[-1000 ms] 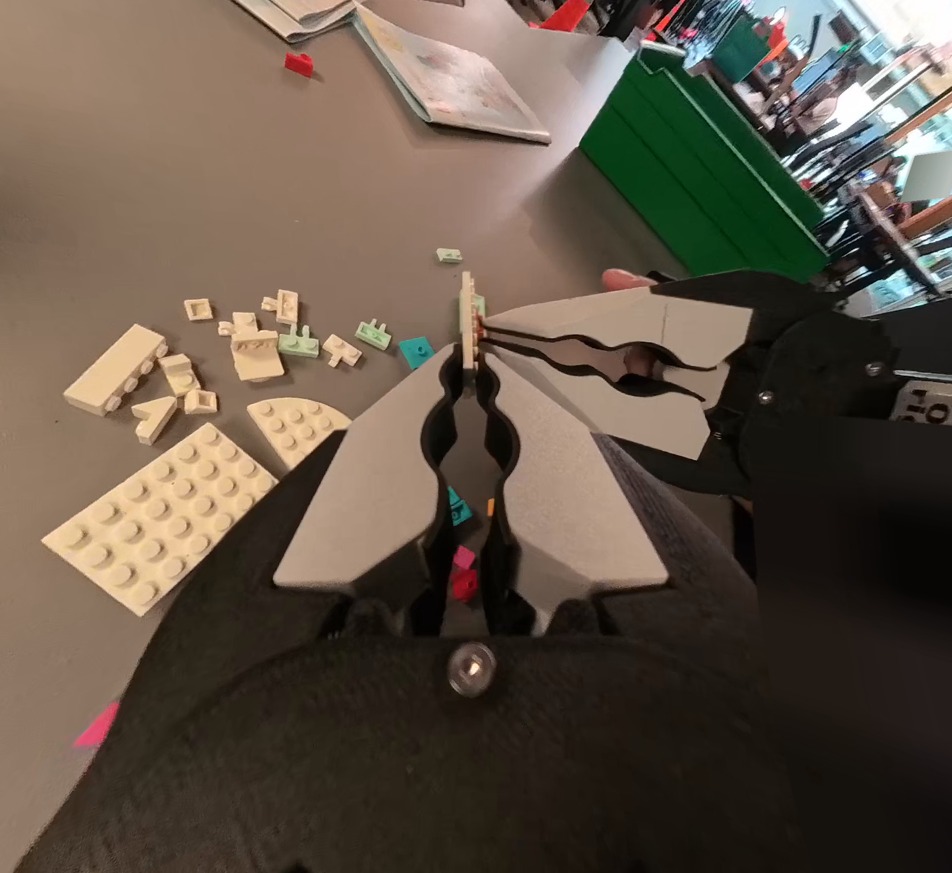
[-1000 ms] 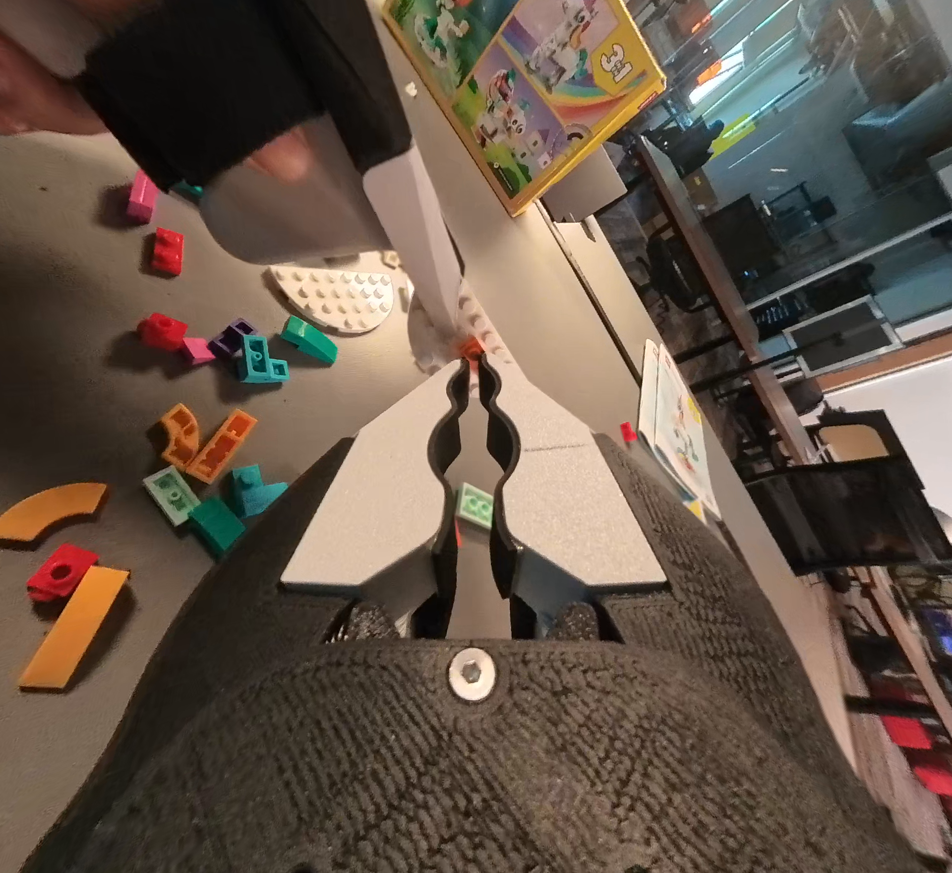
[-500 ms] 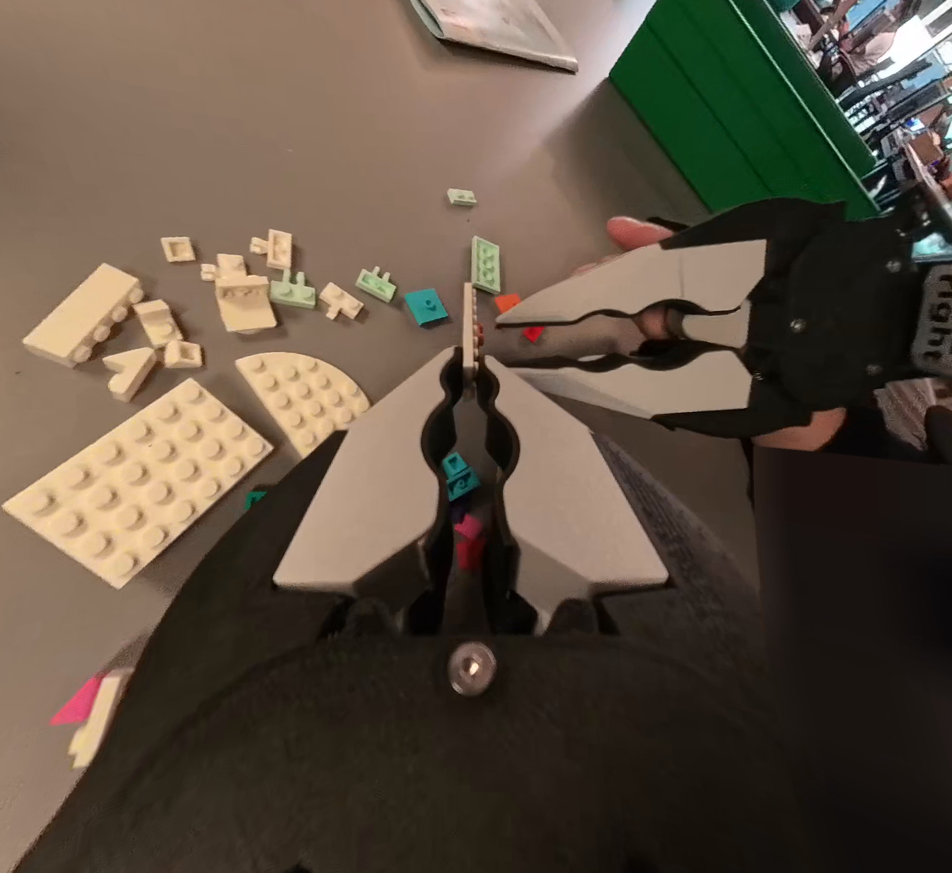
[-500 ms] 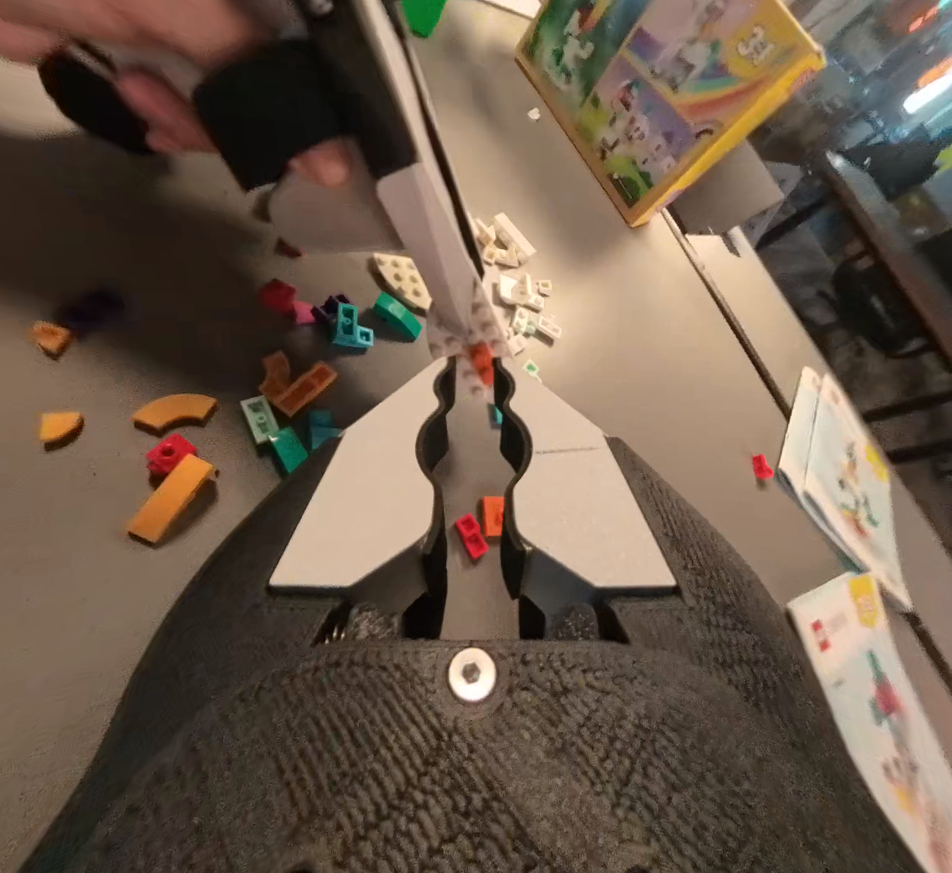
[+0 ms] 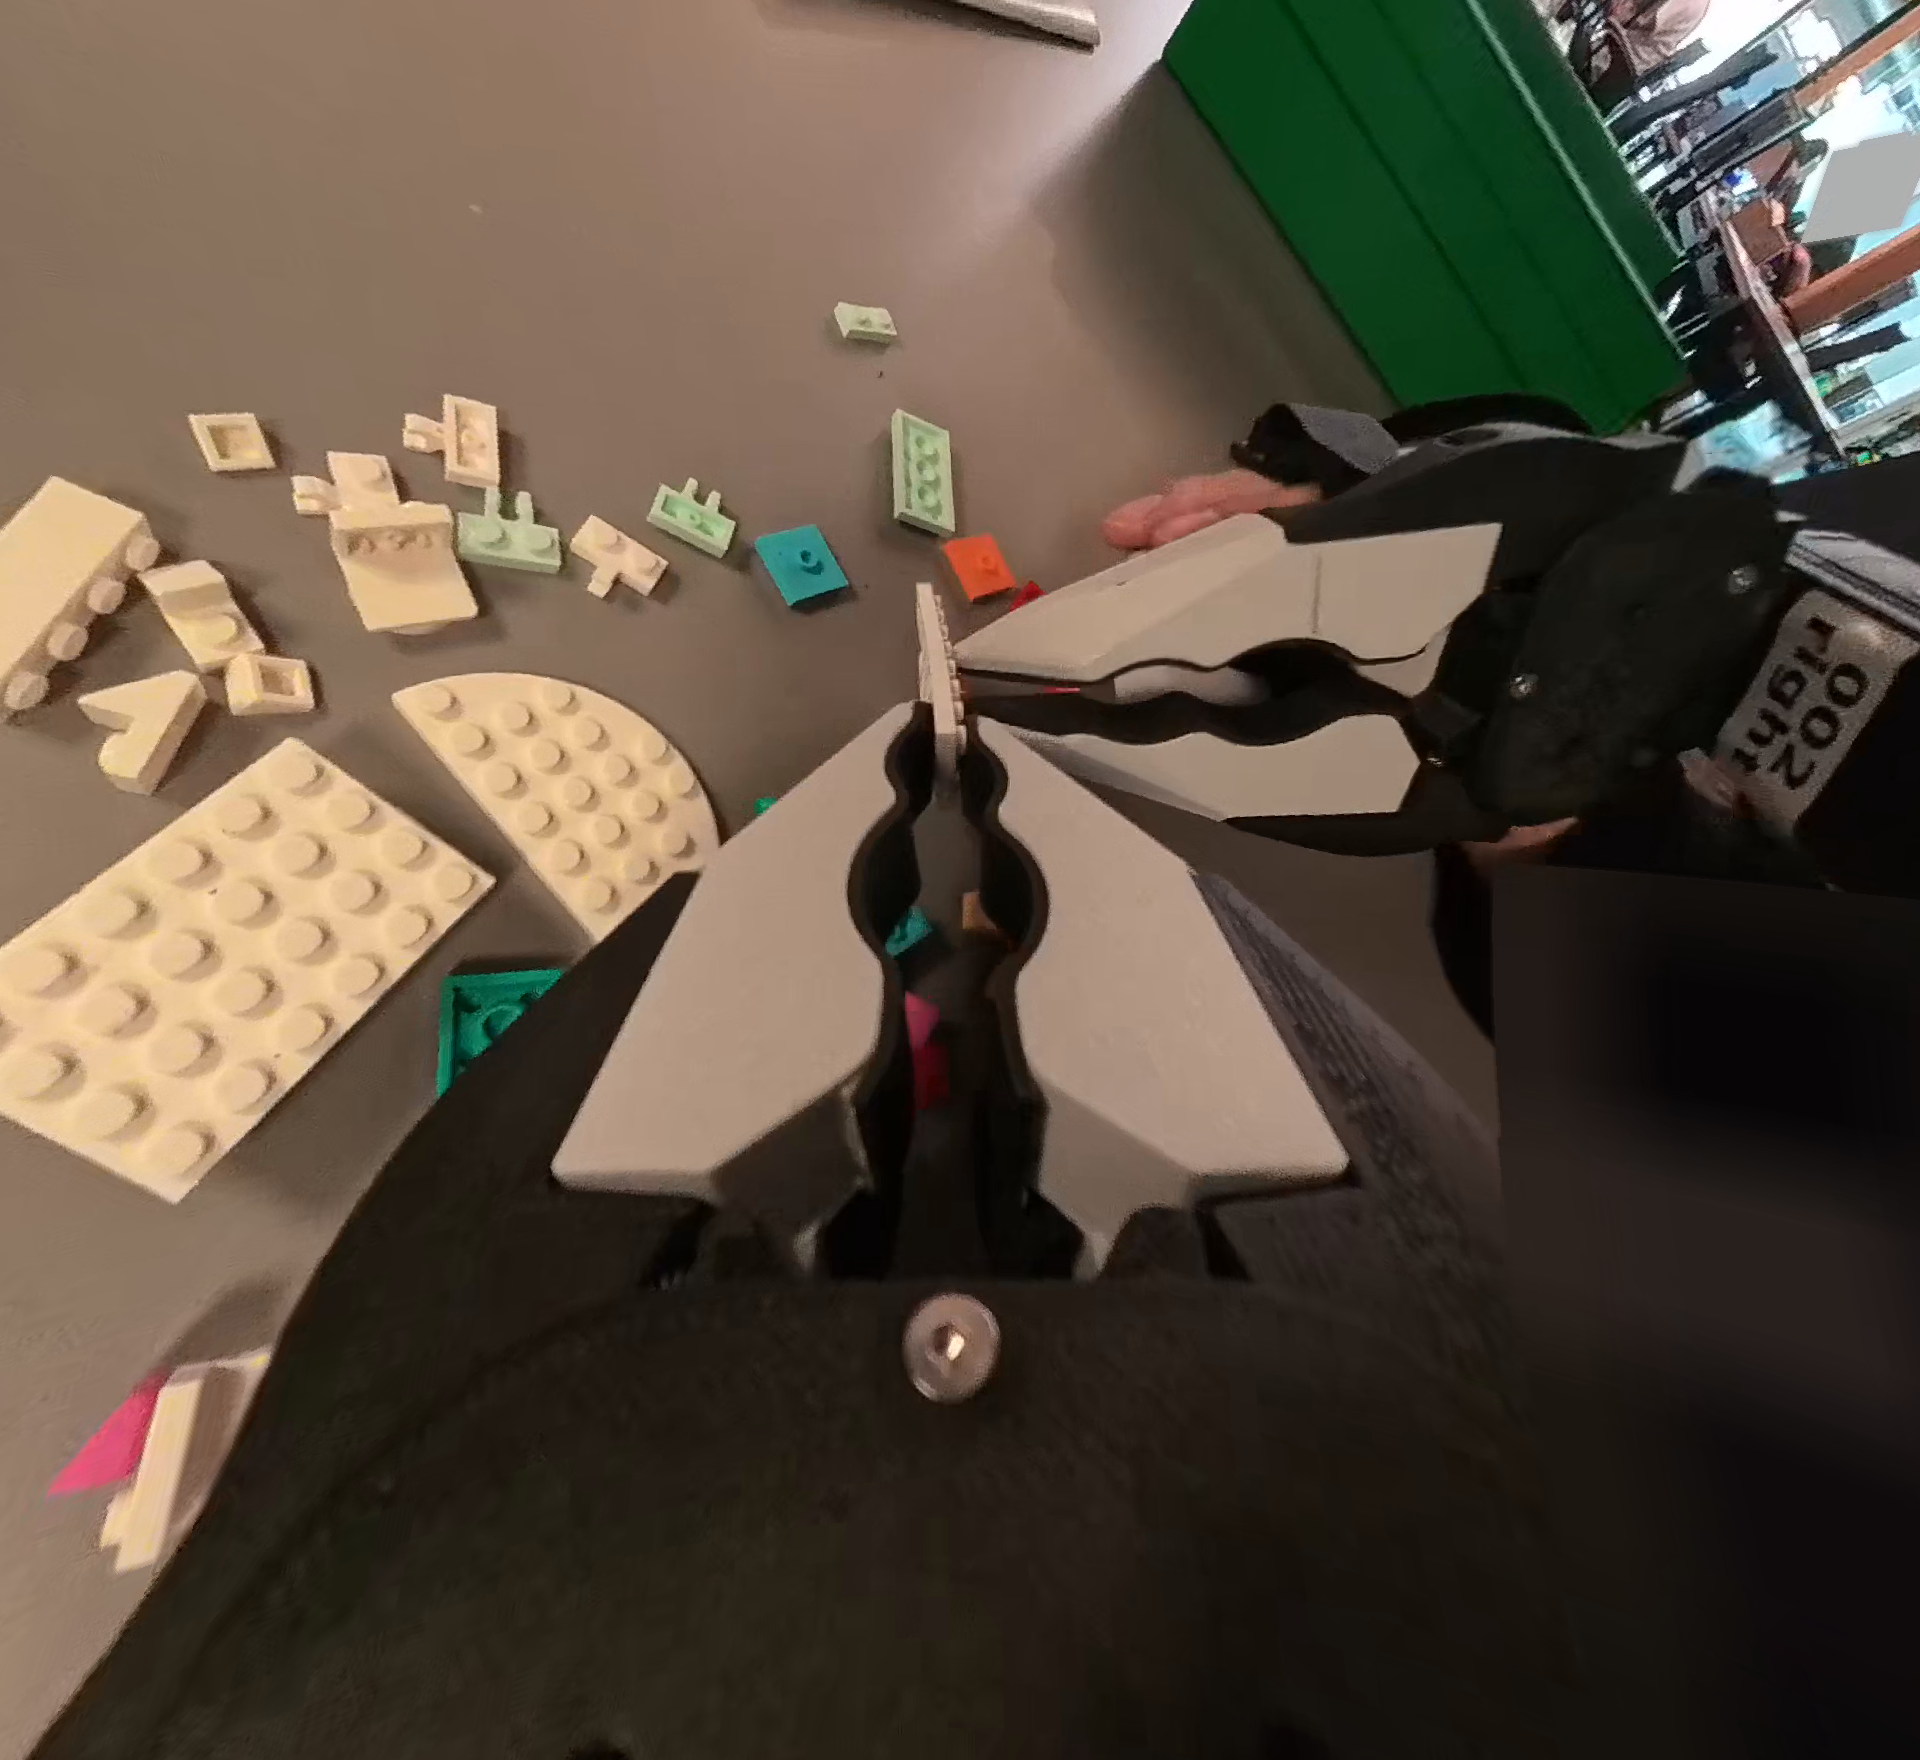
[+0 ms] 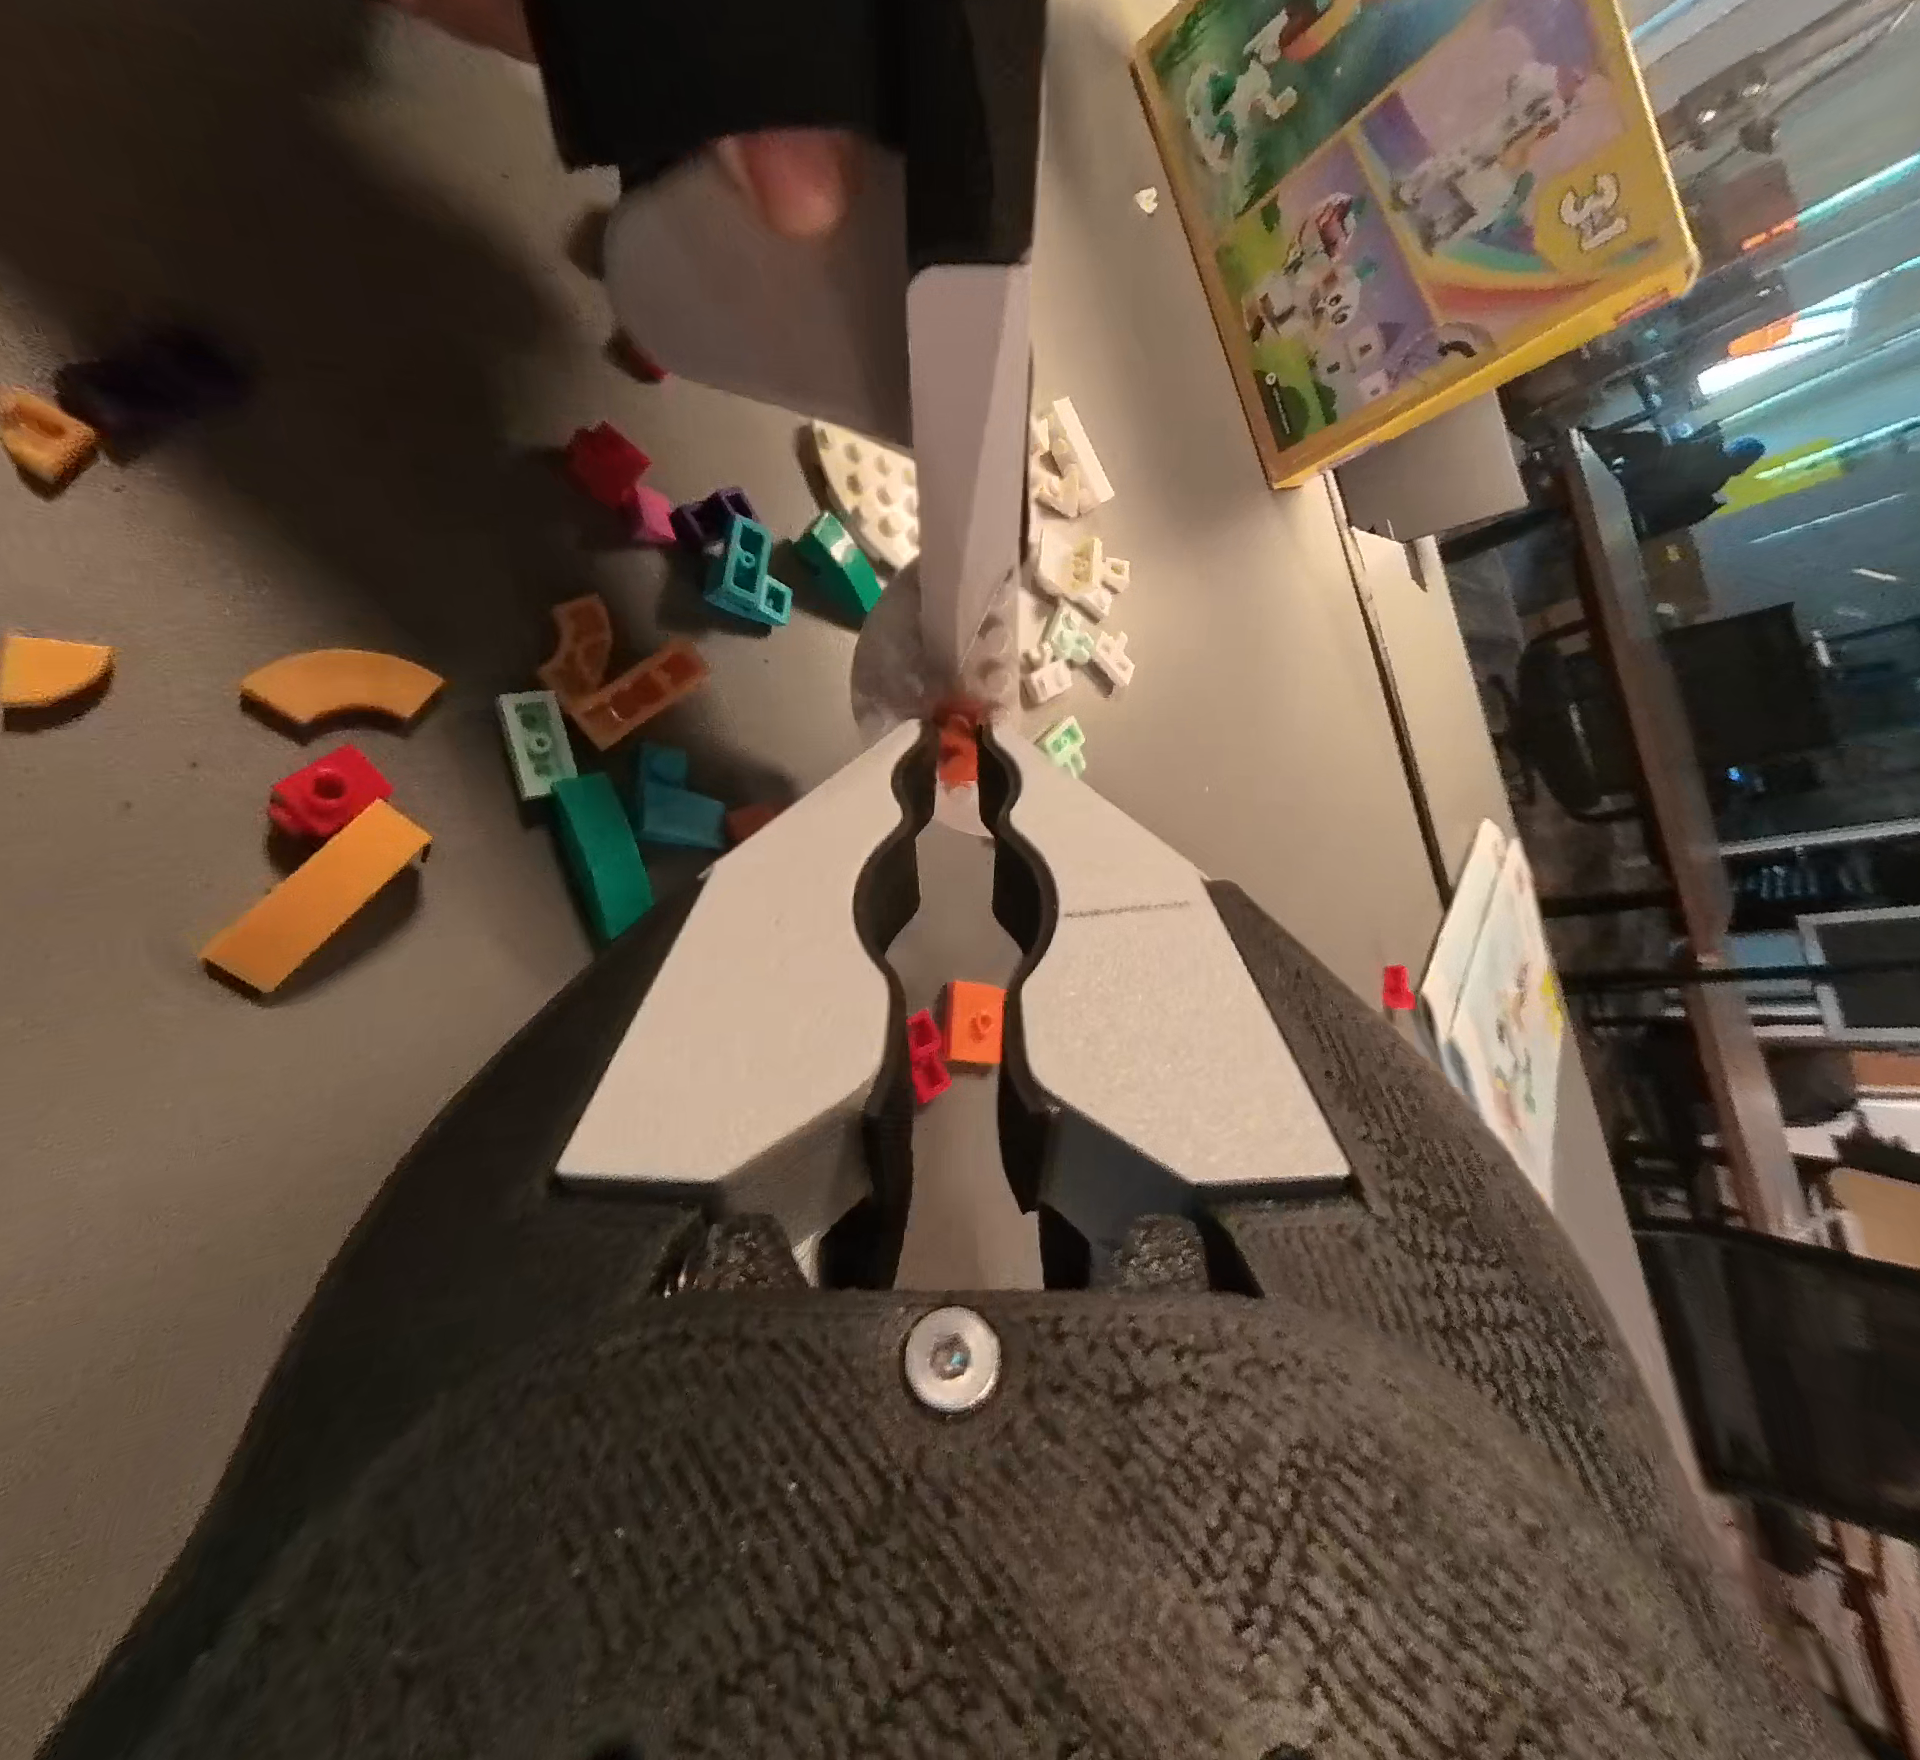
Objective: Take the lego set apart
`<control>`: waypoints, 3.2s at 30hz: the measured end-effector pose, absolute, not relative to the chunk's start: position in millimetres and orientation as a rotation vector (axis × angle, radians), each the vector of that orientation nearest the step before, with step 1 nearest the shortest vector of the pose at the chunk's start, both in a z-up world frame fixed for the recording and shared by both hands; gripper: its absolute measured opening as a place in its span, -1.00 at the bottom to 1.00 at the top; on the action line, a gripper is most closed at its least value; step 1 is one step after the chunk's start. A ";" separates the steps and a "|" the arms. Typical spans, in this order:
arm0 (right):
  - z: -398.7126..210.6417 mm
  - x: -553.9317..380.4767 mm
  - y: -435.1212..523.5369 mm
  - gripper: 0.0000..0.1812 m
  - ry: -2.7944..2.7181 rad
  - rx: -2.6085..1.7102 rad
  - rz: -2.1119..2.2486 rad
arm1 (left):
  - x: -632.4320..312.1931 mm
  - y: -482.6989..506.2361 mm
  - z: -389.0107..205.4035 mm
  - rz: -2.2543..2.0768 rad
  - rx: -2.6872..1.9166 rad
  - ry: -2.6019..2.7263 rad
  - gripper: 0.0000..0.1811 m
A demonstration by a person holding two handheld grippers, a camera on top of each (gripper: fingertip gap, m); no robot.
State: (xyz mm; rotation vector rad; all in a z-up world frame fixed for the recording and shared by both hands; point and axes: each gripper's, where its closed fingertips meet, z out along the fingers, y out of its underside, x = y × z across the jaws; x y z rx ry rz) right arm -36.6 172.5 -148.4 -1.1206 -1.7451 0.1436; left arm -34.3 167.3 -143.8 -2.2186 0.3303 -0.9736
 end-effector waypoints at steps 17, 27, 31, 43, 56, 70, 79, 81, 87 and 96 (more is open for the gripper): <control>-122.8 -43.7 190.8 -0.94 -1.454 -1.185 0.012 | -45.3 175.8 -125.8 -1.064 -2.117 0.171 -0.95; -110.2 -38.5 199.5 -0.82 -1.332 -1.246 0.039 | -42.5 179.1 -119.4 -1.117 -2.071 0.127 -0.95; -84.2 -16.8 223.3 -1.00 -1.139 -1.226 -0.127 | -42.9 173.9 -134.8 -1.063 -2.172 0.160 -0.95; -106.6 -26.7 205.6 -0.58 -1.184 -1.507 0.626 | -38.3 188.3 -108.4 -0.901 -1.925 0.158 -0.95; -90.5 -29.6 203.8 -0.69 -1.066 -1.452 0.724 | -30.6 184.9 -97.3 -0.805 -1.874 0.234 -0.95; -81.7 -16.5 222.3 -0.53 -0.851 -1.447 0.514 | -28.1 197.9 -94.5 -0.226 -1.799 0.359 -0.95; -103.2 -25.4 223.9 -0.58 -0.888 -1.557 0.348 | -37.7 200.6 -116.6 -0.218 -1.893 0.276 -0.95; -107.6 -28.3 223.3 -0.54 -0.890 -1.594 0.347 | -41.2 199.2 -120.4 -0.236 -1.912 0.253 -0.95; -114.0 -36.0 218.3 -0.61 -0.941 -1.594 0.261 | -47.4 196.6 -126.9 -0.208 -1.945 0.258 -0.95; -118.8 -24.3 235.1 -0.80 -0.874 -1.653 0.151 | -53.9 193.1 -139.0 -0.146 -2.020 0.279 -0.96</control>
